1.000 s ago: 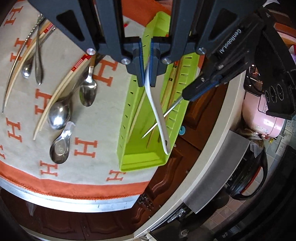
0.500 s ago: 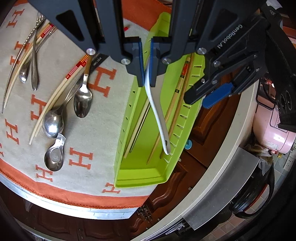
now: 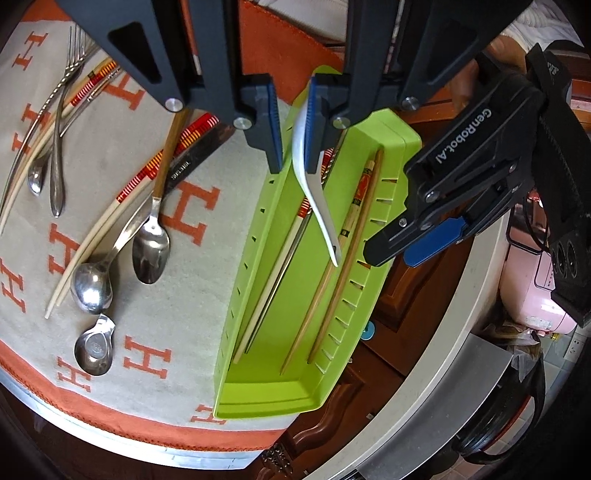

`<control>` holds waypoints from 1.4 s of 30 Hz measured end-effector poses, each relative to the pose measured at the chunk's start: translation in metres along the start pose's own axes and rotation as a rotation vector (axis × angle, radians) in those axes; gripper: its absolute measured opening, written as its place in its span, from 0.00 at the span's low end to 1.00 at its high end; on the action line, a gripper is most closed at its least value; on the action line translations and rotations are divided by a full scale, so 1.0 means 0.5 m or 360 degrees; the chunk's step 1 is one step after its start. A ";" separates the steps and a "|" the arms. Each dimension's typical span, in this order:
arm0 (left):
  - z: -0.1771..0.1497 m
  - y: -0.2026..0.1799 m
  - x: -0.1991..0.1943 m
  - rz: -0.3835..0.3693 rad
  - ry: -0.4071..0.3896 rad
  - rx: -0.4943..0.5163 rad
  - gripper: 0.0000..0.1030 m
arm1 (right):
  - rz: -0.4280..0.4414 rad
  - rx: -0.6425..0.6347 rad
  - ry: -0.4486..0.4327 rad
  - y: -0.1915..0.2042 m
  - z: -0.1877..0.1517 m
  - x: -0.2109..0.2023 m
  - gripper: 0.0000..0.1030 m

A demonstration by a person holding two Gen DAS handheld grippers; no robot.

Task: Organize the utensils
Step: 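Lower the steel chopstick into the tray with the left gripper while the right lowers the spoon, then move both grippers back over the utensil pile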

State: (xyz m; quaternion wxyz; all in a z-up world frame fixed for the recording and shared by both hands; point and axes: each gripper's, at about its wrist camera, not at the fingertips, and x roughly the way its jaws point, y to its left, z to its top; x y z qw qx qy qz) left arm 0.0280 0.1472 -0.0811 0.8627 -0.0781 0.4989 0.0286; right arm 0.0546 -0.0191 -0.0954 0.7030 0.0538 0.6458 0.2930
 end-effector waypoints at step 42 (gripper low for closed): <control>0.004 -0.184 -0.030 -0.0118 0.0011 0.0303 0.48 | -0.0060 0.0246 -0.0342 -0.184 -0.081 -0.136 0.18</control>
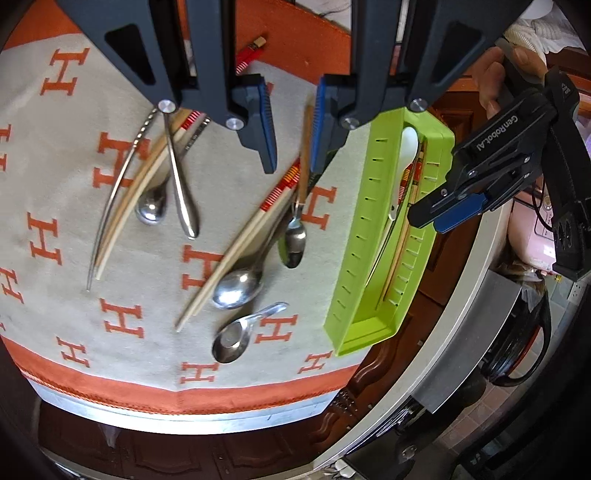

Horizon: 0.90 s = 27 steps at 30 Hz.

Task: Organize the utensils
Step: 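Move both grippers back over the utensil pile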

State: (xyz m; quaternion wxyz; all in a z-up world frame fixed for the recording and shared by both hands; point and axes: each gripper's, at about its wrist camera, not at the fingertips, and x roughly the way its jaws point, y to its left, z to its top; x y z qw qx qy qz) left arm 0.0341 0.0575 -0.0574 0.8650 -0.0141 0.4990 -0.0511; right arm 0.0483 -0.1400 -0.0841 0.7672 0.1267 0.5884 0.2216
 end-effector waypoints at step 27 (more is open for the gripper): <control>-0.030 -0.279 0.144 -0.0434 0.0414 0.0549 0.52 | -0.0132 0.0414 -0.0143 -0.238 -0.078 -0.034 0.18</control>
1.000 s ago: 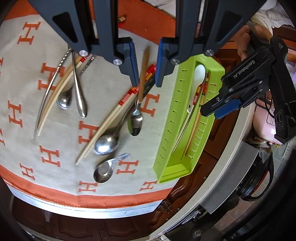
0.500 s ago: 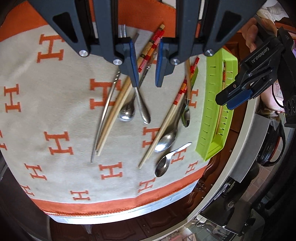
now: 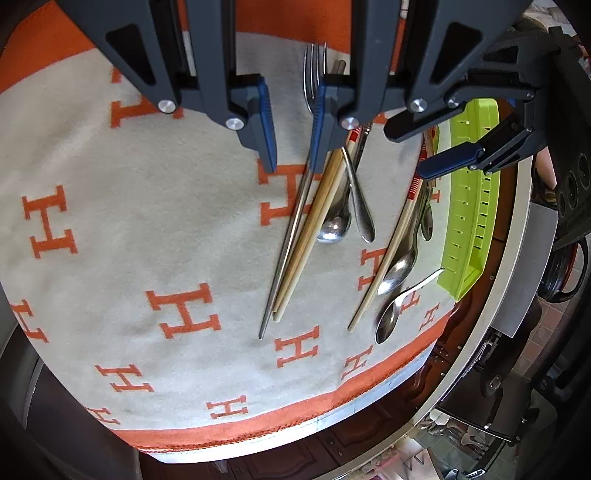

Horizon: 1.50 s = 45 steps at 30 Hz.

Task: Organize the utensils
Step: 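Move both grippers back over the utensil pile, then grasp a long steel chopstick with the right gripper while the left gripper grasps the steel fork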

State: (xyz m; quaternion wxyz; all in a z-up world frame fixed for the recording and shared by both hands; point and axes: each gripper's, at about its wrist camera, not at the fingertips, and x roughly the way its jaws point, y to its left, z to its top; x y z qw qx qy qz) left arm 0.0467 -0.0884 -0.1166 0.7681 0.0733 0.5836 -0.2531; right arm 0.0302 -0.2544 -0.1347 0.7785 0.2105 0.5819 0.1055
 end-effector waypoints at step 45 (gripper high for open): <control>0.001 -0.095 0.025 0.0085 0.0096 0.0560 0.47 | -0.0066 0.0096 -0.0212 -0.045 0.017 -0.066 0.05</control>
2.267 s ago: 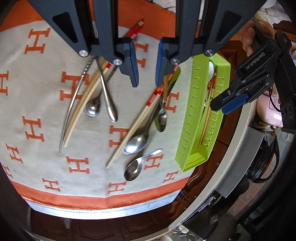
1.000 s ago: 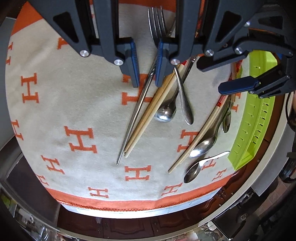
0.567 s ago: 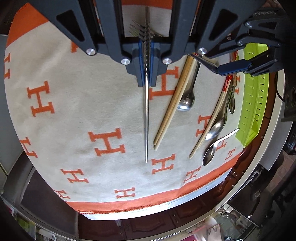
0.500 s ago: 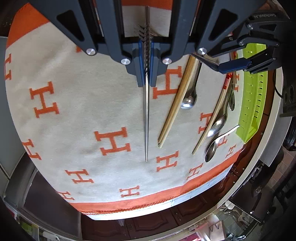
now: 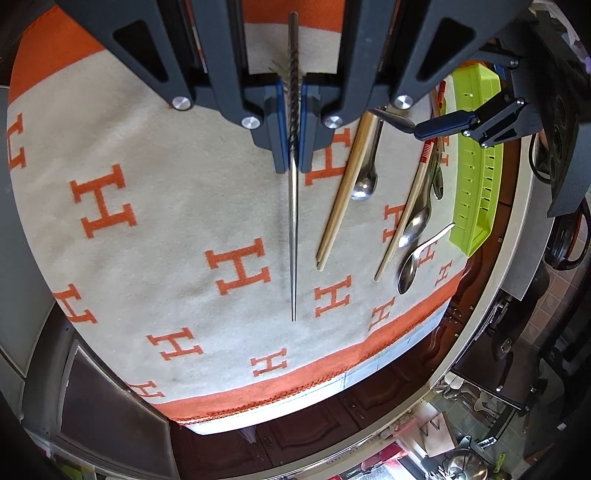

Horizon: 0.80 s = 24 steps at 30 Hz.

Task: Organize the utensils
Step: 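Grasp a long steel chopstick with the right gripper while the left gripper grasps the steel fork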

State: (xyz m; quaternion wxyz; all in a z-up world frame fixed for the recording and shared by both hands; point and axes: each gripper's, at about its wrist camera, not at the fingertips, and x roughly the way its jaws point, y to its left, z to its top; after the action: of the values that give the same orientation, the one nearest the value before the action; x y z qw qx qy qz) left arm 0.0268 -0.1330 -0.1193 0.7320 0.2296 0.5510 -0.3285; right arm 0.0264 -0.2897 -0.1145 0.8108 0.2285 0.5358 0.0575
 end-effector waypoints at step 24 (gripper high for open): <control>0.068 -0.073 0.074 0.0203 0.0064 0.0494 0.10 | 0.0044 0.0154 -0.0066 -0.077 -0.013 -0.054 0.05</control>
State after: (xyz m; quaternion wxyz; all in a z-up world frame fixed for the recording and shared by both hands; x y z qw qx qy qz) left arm 0.0288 -0.1900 -0.1438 0.6960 0.3809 0.4925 -0.3577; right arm 0.0032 -0.3311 -0.1104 0.8088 0.2760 0.5179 0.0380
